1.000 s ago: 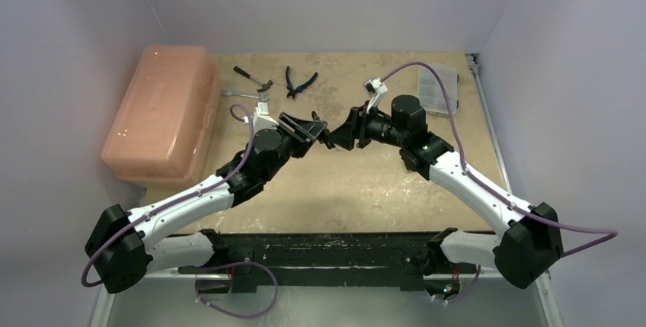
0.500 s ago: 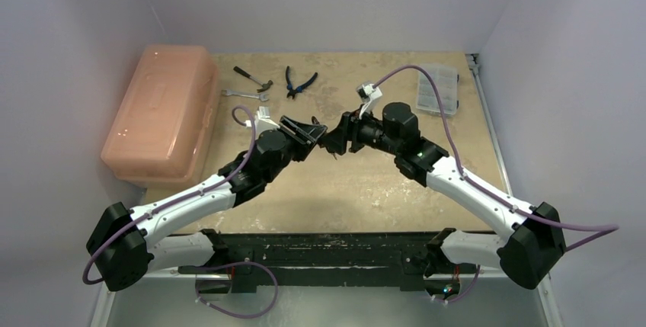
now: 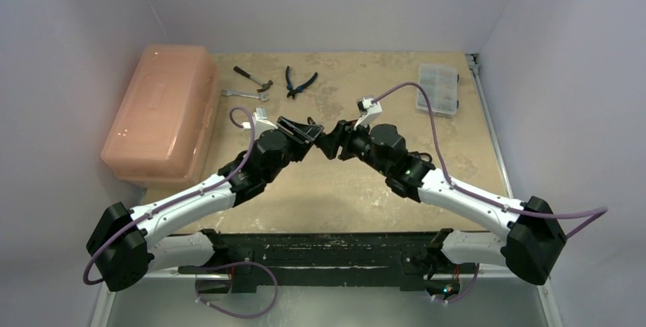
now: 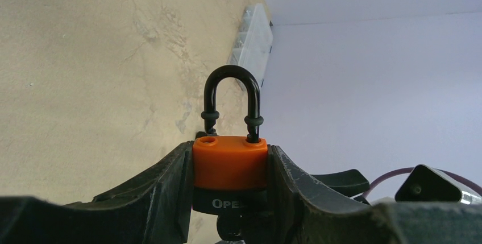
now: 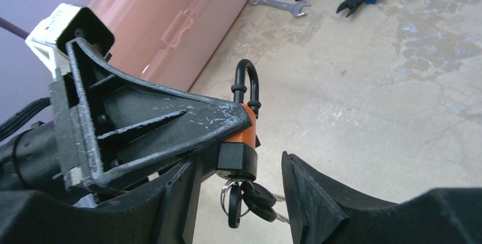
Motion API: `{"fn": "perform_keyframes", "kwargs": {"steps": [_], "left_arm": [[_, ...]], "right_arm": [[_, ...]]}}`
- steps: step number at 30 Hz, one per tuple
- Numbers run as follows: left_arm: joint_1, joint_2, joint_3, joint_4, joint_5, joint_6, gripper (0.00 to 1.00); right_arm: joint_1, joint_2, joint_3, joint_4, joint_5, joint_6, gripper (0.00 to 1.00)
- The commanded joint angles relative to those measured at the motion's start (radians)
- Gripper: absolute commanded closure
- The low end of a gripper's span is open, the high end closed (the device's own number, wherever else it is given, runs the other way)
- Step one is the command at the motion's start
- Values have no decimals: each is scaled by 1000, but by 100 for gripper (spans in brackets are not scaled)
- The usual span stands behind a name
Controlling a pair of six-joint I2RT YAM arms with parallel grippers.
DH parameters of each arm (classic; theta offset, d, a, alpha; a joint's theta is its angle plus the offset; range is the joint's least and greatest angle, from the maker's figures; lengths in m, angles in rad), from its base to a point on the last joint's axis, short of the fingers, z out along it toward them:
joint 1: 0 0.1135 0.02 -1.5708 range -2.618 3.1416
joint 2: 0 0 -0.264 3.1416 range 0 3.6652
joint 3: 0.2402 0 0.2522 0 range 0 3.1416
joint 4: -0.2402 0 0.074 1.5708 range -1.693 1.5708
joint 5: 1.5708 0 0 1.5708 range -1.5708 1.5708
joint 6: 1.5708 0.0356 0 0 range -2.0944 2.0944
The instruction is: Unlock with the key
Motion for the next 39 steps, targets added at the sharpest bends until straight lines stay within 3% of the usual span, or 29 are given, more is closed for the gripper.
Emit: {"fn": "perform_keyframes", "kwargs": {"steps": [1,14,18,24,28,29,30,32,33,35,39], "left_arm": [[-27,-23,30,69,99,-17,100],[-27,-25,24,66,105,-17,100],[-27,-26,13,62,109,-16,100],[-27,-51,-2,34,95,-7,100],[-28,-78,-8,-2,62,-2,98],[-28,-85,-9,-11,52,2,90],[-27,-91,-9,-15,43,14,75],[-27,-104,-6,-31,22,25,35],[-26,-110,-4,-44,11,24,21],[-26,-123,2,-66,-8,32,9],[-25,-145,8,-87,-39,46,5]], "right_arm": [[34,0,-49,256,199,34,40],[54,45,-40,313,264,-7,51],[56,59,-29,314,258,-23,67],[56,42,-30,301,225,-54,100],[57,7,-46,297,184,-79,100],[57,-2,-53,297,172,-85,100],[57,-13,-58,298,156,-90,100],[57,-33,-69,296,128,-98,100],[57,-43,-74,294,117,-100,100],[57,-56,-76,279,96,-104,100],[57,-89,-91,259,60,-108,100]]}}
